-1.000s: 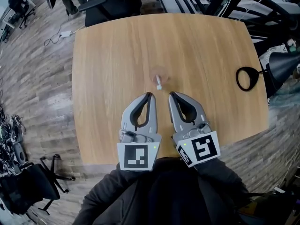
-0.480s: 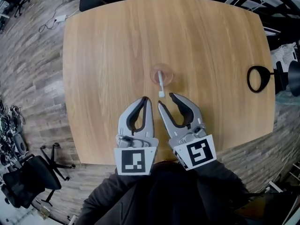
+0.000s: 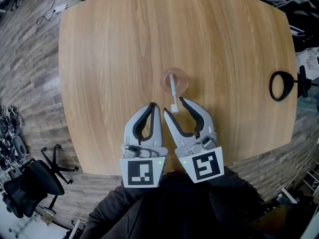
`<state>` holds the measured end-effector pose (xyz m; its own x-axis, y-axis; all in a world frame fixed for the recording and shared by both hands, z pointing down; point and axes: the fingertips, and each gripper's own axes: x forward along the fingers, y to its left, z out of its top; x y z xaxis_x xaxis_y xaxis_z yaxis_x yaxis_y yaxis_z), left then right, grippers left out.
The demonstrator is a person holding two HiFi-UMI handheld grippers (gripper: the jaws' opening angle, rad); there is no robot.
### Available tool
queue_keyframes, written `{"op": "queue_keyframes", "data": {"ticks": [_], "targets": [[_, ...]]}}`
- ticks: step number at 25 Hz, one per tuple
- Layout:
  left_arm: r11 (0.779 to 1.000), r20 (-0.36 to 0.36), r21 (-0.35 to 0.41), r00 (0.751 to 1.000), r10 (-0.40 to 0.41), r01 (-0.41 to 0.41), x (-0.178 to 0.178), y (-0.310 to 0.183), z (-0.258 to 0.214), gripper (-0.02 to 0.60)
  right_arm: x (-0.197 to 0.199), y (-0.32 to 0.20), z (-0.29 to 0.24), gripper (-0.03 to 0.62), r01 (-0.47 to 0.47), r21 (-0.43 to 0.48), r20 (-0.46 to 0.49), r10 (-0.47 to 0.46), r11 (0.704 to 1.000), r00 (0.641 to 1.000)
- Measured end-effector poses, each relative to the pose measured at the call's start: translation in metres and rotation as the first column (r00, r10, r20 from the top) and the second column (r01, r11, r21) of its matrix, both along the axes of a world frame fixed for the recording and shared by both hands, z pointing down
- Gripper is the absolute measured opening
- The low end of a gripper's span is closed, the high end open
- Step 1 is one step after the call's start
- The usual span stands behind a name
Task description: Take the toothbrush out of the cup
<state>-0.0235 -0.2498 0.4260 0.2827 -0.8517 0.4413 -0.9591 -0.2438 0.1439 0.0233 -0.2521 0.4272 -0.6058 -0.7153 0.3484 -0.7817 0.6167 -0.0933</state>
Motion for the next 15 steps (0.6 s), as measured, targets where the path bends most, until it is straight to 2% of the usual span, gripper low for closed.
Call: {"op": "queue_keyframes", "data": {"ticks": [9,15], "targets": [[0.999,-0.006,-0.050,1.000,-0.002,0.002,-0.003,-0.003,0.017,0.008,-0.003,-0.001,0.017,0.173,0.003,-0.040,-0.037,-0.005,0.999,0.999],[0.998,-0.012,-0.065,1.000,-0.001,0.000,-0.003,-0.021,0.026,0.008,-0.003,-0.019,0.023,0.135,-0.007,-0.035,-0.047,0.006,0.999,0.999]]}}
